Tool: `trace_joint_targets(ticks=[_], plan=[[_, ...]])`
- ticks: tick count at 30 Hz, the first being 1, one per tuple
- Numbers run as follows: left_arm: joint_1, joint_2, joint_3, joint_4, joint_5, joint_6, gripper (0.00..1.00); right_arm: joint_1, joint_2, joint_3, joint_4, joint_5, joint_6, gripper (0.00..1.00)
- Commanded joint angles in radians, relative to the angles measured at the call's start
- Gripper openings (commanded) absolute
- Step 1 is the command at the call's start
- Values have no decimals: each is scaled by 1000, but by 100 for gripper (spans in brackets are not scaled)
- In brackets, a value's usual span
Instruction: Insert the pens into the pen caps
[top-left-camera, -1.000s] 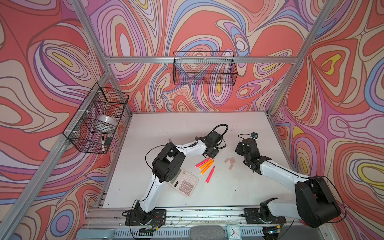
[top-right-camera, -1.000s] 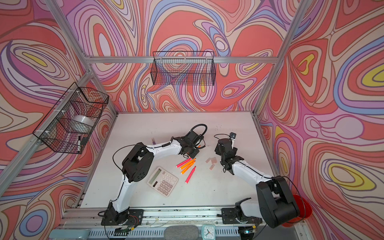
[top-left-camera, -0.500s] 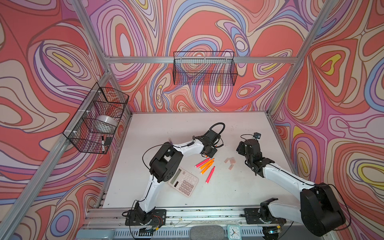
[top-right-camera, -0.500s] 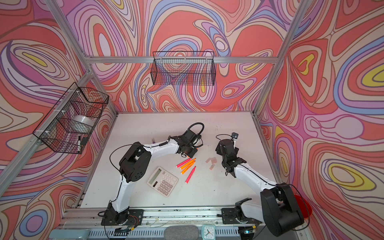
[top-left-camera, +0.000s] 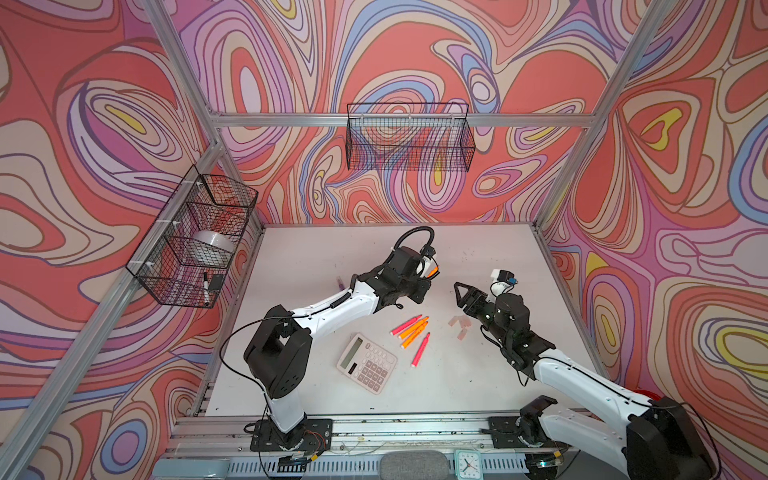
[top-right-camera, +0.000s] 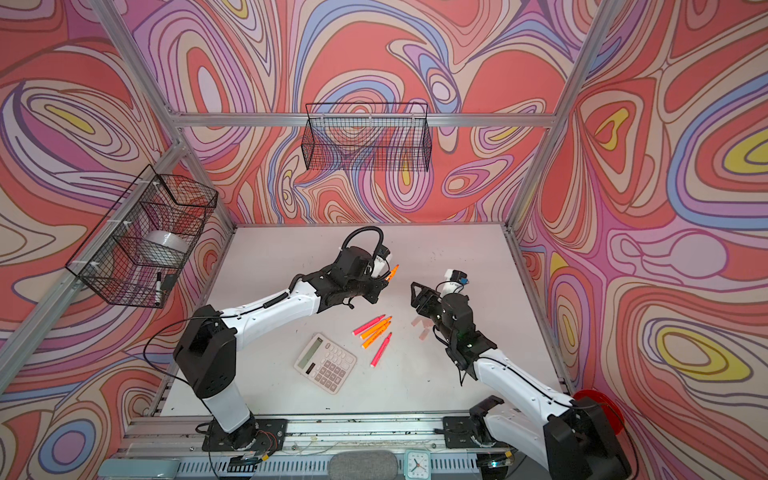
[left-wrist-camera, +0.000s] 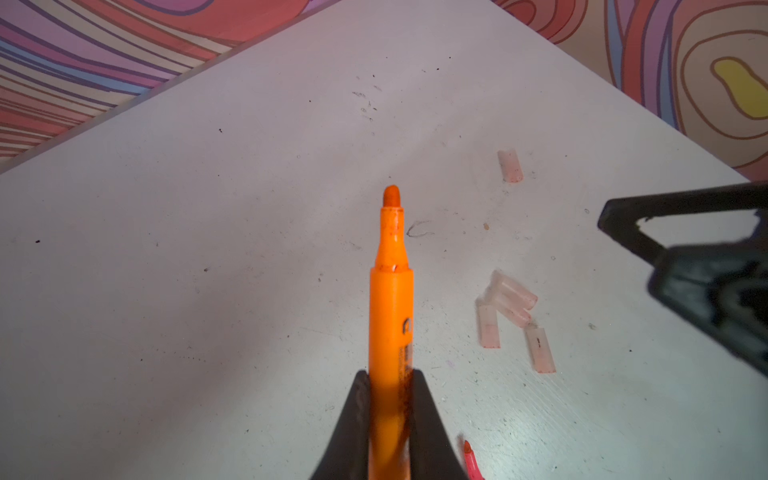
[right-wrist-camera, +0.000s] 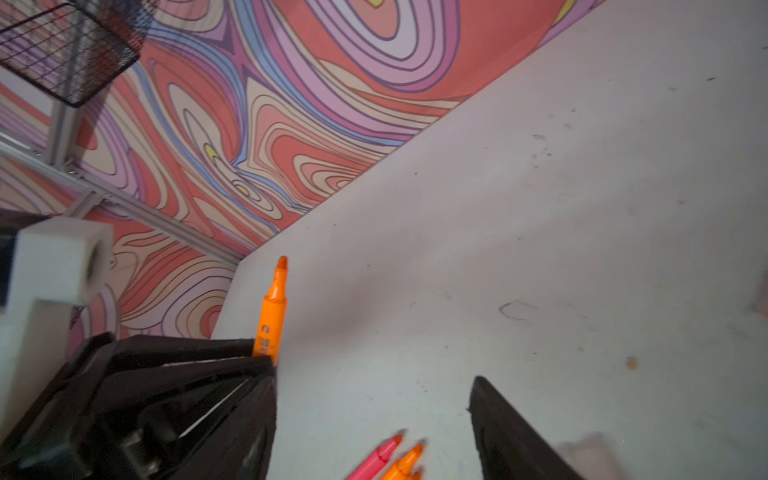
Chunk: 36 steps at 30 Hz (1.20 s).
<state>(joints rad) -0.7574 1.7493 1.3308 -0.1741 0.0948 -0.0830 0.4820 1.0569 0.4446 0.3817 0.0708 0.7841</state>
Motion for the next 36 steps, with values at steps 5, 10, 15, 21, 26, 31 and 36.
trace_joint_targets(ticks=[5, 10, 15, 21, 26, 31, 36], plan=[[-1, -39, -65, 63, 53, -34, 2, 70, 142, 8, 308, -52, 132, 67], [-14, -58, -80, 75, 54, -35, 2, 70, 242, 29, 370, -42, 187, 64], [-26, -79, -83, 71, 73, -35, 2, 71, 349, 69, 432, -79, 202, 62], [-34, -80, -91, 81, 87, -31, 2, 71, 442, 109, 487, -111, 221, 49], [-34, -72, -92, 89, 83, -31, 2, 71, 452, 115, 493, -113, 233, 22], [-34, -54, -84, 93, 67, -28, 6, 73, 452, 127, 466, -106, 231, 0], [-34, -32, -71, 89, 59, -26, 18, 84, 459, 139, 464, -123, 226, 0]])
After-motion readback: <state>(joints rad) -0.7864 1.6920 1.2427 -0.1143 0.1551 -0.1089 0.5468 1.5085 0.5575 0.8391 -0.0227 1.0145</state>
